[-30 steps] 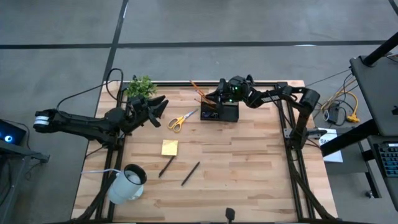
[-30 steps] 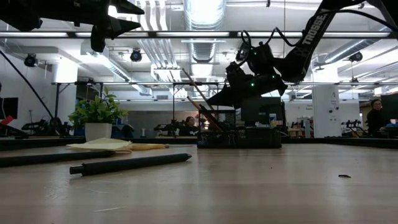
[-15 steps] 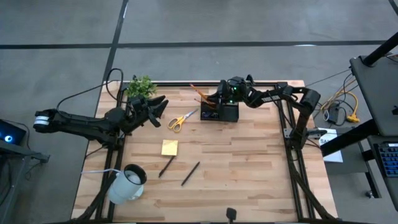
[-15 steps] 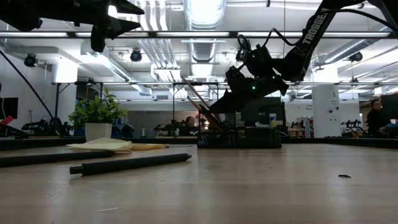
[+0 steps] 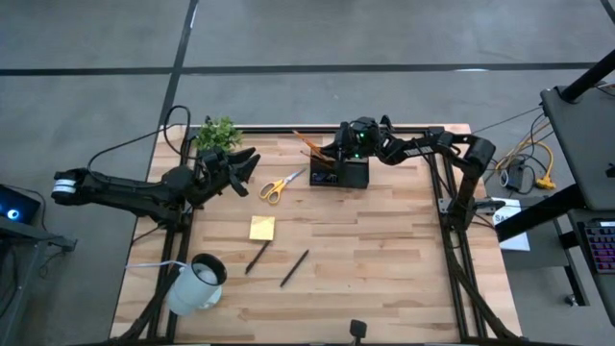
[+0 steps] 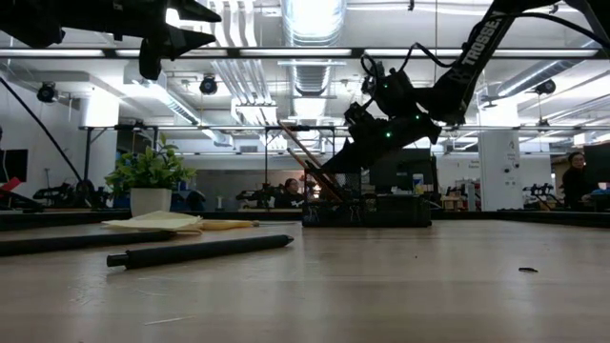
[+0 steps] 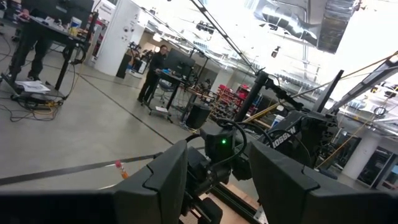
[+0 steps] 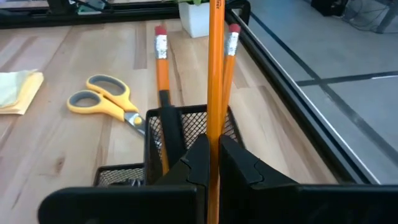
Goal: Pick and place office supplies into organizer
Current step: Put the pencil into the desk organizer
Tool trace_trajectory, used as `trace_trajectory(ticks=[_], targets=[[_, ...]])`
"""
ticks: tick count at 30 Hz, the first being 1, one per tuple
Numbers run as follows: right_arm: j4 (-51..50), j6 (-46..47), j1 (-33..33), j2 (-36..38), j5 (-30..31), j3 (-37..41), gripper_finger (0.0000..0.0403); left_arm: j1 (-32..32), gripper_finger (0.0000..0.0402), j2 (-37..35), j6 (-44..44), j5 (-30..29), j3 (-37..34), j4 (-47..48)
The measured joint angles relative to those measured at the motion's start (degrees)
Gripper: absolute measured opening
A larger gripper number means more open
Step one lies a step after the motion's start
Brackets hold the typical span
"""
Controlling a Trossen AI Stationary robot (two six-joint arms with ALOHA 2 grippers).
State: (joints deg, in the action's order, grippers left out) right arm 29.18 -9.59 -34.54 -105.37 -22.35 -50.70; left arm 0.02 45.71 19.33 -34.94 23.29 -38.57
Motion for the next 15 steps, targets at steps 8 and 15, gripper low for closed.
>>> trace_trajectory(ticks=[8, 15], targets=[[-0.12, -0.02, 0.02, 0.01, -0.02, 0.0, 0.0013, 0.0, 0.0157, 0.0, -0.01, -0.01, 0.0, -0.01], [-0.12, 1.04, 0.02, 0.01, -0.03, 0.02, 0.0033, 0.0, 0.0157, 0.0, -0.02, -0.01, 0.0, -0.01]])
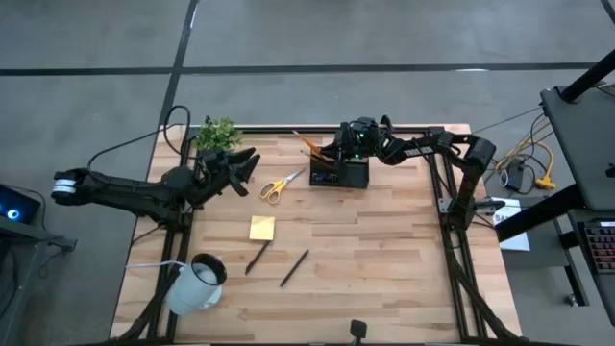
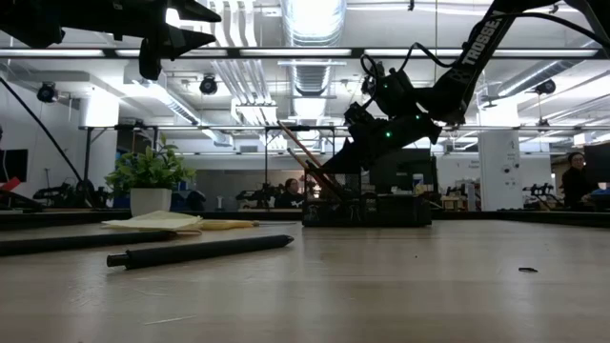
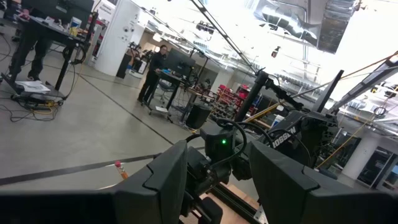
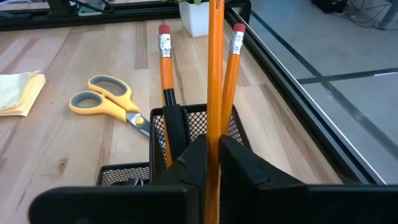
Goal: Pick and place office supplies into organizer
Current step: Put the pencil into the desk organizer
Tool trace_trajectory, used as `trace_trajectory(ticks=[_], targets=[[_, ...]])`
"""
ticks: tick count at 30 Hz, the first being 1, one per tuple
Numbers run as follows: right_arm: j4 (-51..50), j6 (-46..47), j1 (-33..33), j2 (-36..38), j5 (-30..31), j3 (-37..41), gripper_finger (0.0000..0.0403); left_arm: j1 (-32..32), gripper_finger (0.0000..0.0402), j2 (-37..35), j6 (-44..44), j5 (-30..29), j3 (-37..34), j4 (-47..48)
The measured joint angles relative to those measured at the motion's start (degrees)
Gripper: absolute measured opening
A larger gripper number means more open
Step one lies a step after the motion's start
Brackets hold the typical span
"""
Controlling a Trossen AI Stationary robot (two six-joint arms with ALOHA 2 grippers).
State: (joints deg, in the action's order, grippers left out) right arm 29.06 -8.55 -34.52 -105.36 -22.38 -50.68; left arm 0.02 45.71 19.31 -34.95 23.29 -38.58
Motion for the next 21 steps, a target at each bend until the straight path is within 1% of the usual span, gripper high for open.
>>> trace_trajectory(ticks=[6, 12, 16, 21], targets=[[0.02, 1.06, 0.0, 0.0, -0.13, 0.0, 0.0059, -0.01, 0.0157, 0.0, 0.0, -0.01, 0.0, 0.01], [-0.22, 2.16, 0.0, 0.34, -0.12, 0.07, 0.0075, 0.01, 0.0157, 0.0, -0.02, -0.01, 0.0, 0.01], [-0.46, 2.13, -0.02, 0.97, -0.02, 0.15, 0.008, 0.01, 0.0157, 0.0, -0.02, -0.01, 0.0, 0.01], [-0.7, 2.09, -0.04, 1.03, 0.03, 0.15, 0.0074, 0.0, 0.0157, 0.0, -0.02, 0.0, 0.0, 0.0]])
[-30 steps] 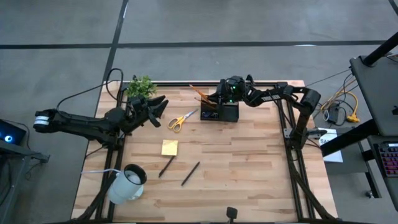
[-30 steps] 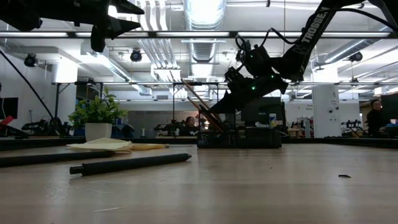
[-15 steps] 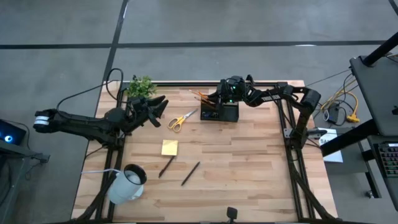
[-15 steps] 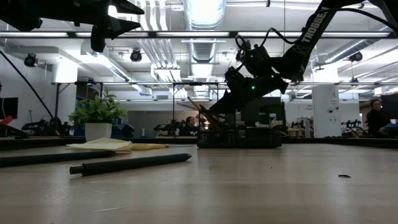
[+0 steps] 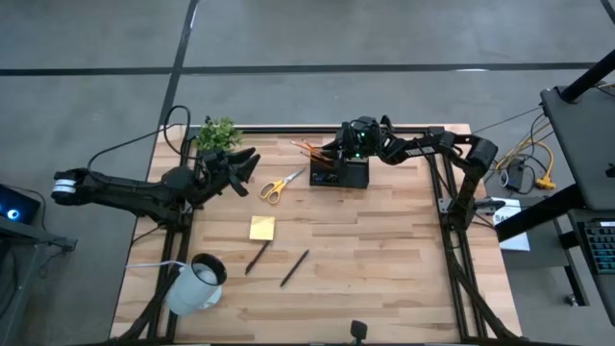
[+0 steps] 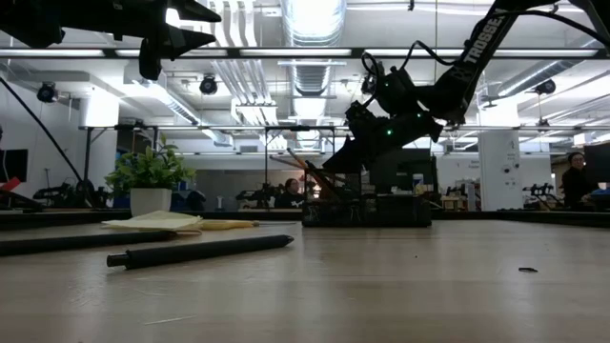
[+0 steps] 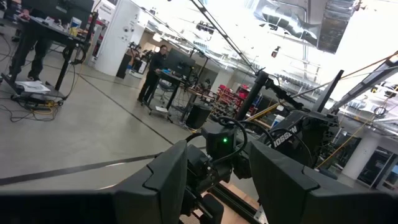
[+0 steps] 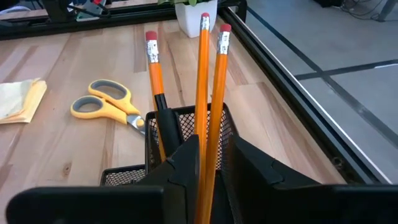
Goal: Pick and place office supplies into organizer
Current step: Put the pencil into the desk organizer
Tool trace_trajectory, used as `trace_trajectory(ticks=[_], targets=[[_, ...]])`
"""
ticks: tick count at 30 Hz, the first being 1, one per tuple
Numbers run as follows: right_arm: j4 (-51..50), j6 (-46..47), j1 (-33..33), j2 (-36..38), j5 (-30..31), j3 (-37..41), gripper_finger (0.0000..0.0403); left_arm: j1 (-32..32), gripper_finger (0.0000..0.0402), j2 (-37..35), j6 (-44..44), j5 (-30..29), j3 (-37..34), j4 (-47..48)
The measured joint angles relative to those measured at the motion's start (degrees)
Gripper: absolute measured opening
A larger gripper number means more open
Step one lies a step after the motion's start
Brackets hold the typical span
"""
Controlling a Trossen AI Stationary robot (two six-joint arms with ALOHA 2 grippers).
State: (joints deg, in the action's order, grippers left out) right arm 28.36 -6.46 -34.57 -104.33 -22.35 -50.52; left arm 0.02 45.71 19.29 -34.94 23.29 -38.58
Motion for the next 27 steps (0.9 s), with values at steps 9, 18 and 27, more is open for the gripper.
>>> trace_trajectory(ticks=[9, 18, 27], targets=[[0.02, 0.63, 0.07, 0.05, -0.02, 0.0, 0.007, 0.0, 0.0157, 0.0, -0.02, -0.02, 0.0, 0.01], [-2.64, 1.07, 0.2, 4.0, -0.04, 0.0, 0.003, -0.01, 0.0157, 0.02, -0.02, -0.02, 0.0, 0.01], [-25.47, -6.04, 0.39, 5.88, 1.53, -6.68, 0.0008, 0.0, 0.0157, 0.02, -0.15, -0.16, 0.0, 0.01]])
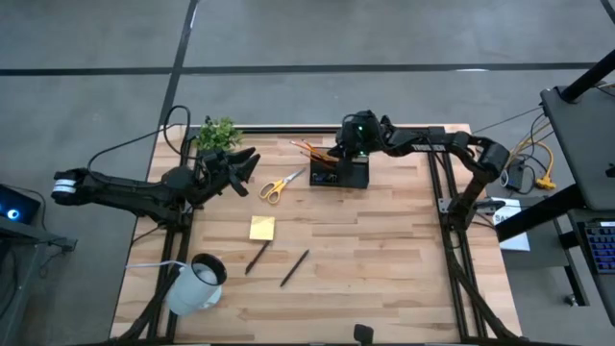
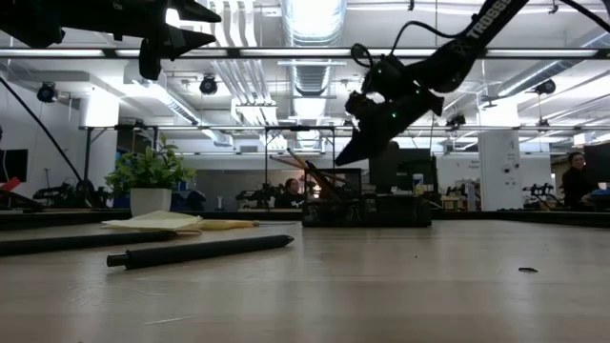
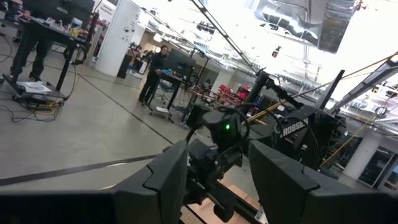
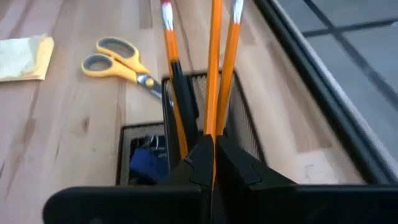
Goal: Pick and place office supplies into organizer
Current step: Put the pencil into the desk organizer
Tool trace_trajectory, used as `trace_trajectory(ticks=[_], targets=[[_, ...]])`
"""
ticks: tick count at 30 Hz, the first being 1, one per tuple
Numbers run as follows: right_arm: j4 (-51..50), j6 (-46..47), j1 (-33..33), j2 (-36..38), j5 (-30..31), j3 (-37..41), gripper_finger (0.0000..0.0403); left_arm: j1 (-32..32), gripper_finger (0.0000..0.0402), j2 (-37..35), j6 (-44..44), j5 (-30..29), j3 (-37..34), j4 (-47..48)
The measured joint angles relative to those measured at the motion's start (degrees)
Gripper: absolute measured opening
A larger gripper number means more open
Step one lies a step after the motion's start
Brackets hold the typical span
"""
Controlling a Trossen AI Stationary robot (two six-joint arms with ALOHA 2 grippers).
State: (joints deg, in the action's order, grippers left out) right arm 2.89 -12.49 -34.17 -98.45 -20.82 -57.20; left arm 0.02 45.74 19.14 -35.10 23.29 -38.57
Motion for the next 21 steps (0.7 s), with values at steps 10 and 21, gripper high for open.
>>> trace_trajectory(ticks=[10, 21], targets=[[-14.19, -5.81, 0.05, -0.66, 3.32, -11.12, 0.0008, 0.0, 0.0157, 0.0, -0.02, -0.19, 0.0, 0.02], [-26.11, -9.99, 0.58, -7.63, 2.56, -20.53, 0.0008, 0.01, 0.0157, 0.0, -0.02, -0.67, 0.0, 0.04]])
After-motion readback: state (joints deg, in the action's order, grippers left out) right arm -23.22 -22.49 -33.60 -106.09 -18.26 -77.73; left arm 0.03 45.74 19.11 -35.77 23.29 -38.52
